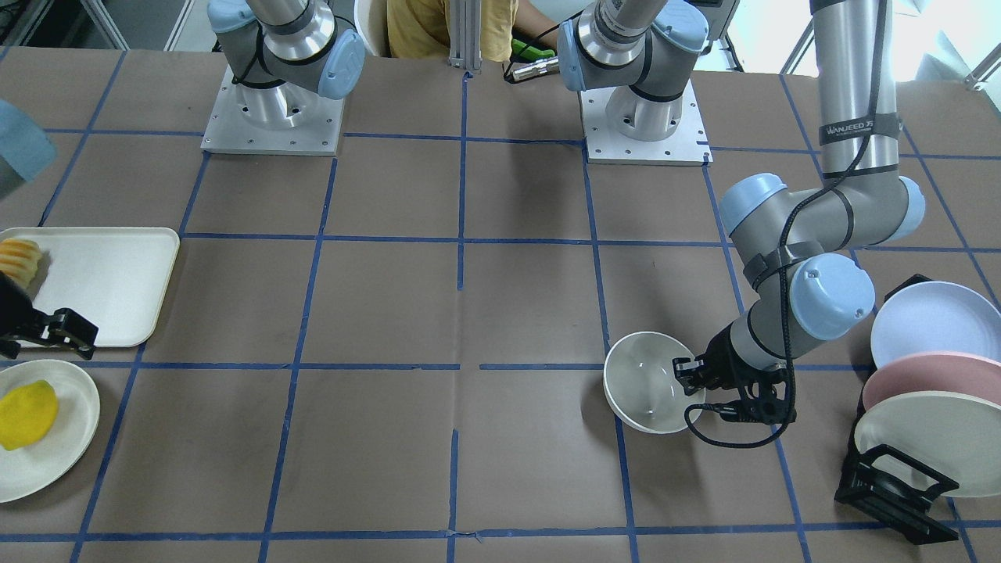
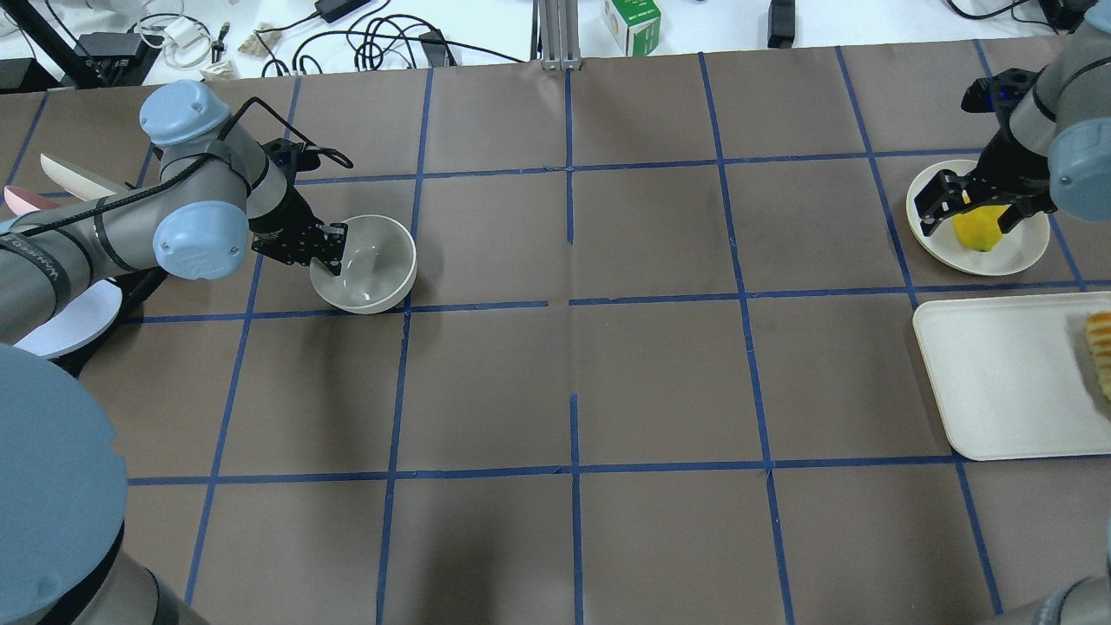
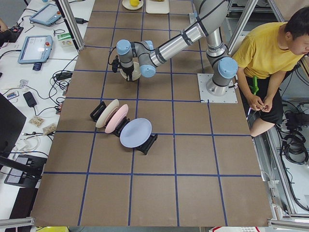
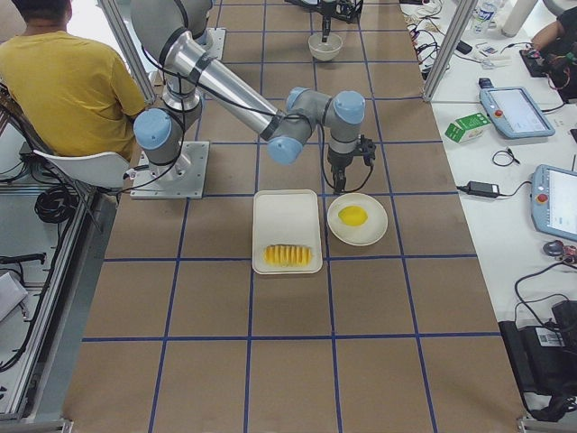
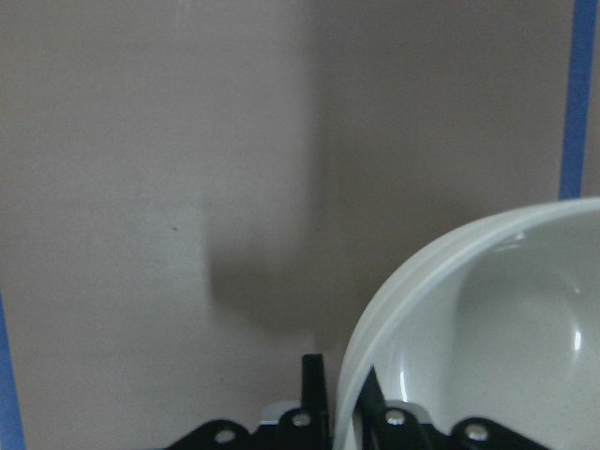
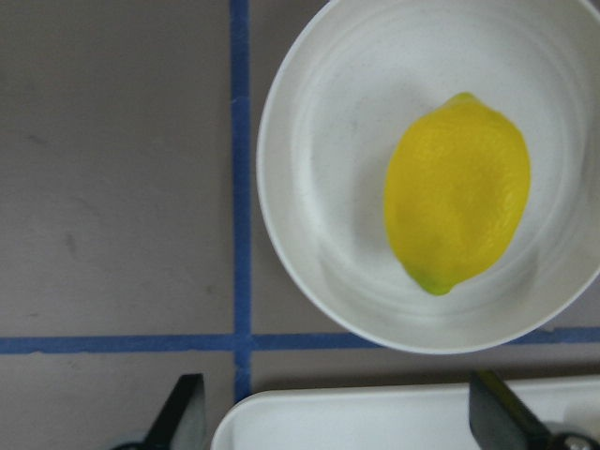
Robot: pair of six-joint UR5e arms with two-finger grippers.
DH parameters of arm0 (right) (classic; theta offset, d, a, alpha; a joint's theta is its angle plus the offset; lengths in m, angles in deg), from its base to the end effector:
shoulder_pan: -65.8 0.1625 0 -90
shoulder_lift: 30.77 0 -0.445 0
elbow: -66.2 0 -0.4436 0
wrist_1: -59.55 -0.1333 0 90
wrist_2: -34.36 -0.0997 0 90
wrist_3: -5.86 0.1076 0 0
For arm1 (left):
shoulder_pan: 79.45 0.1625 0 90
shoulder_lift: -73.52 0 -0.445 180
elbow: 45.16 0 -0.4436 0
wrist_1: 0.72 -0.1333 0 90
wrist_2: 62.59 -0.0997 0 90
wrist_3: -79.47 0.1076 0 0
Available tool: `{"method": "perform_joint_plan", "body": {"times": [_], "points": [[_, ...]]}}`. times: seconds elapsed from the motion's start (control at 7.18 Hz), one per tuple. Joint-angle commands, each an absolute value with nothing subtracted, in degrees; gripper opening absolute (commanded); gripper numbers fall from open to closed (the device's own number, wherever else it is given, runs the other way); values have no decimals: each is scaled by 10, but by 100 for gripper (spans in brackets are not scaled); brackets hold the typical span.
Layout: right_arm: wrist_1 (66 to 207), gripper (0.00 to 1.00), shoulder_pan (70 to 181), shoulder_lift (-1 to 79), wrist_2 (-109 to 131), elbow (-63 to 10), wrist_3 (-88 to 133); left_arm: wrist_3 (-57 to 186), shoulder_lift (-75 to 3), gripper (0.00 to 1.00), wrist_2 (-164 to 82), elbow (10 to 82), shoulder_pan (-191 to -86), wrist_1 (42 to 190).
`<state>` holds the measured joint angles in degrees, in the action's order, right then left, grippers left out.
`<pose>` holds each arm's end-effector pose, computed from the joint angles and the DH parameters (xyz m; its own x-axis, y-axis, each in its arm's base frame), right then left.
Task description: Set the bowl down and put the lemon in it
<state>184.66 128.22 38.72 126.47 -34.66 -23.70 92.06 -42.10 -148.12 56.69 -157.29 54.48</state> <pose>-0.1822 -0.6282 0.2476 -0.9974 -0.0320 0.0641 -0.0346 0.9987 -0.0386 -0.0039 -0.6546 0.1821 -0.9963 0.0044 0.0861 0.0069 0.9996 0.0285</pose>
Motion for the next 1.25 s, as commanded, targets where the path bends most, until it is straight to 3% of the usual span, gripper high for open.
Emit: {"method": "perform_joint_plan", "body": {"times": [0.0, 0.42, 0.56, 0.7, 1.11], "points": [[1922, 100, 1254, 331, 1263, -344, -295, 920, -414, 0, -1477, 568, -1573, 551], [1987, 100, 1253, 287, 1263, -345, -295, 920, -399, 0, -1477, 552, -1582, 576], [1986, 63, 1253, 288, 1246, -343, -288, 919, -391, 0, -1475, 553, -1586, 579], [1981, 1, 1253, 291, 1242, -343, -287, 910, -379, 0, -1431, 556, -1597, 592], [1890, 0, 1257, 349, 1242, -339, -273, 676, -388, 0, -1406, 556, -1772, 561]]}}
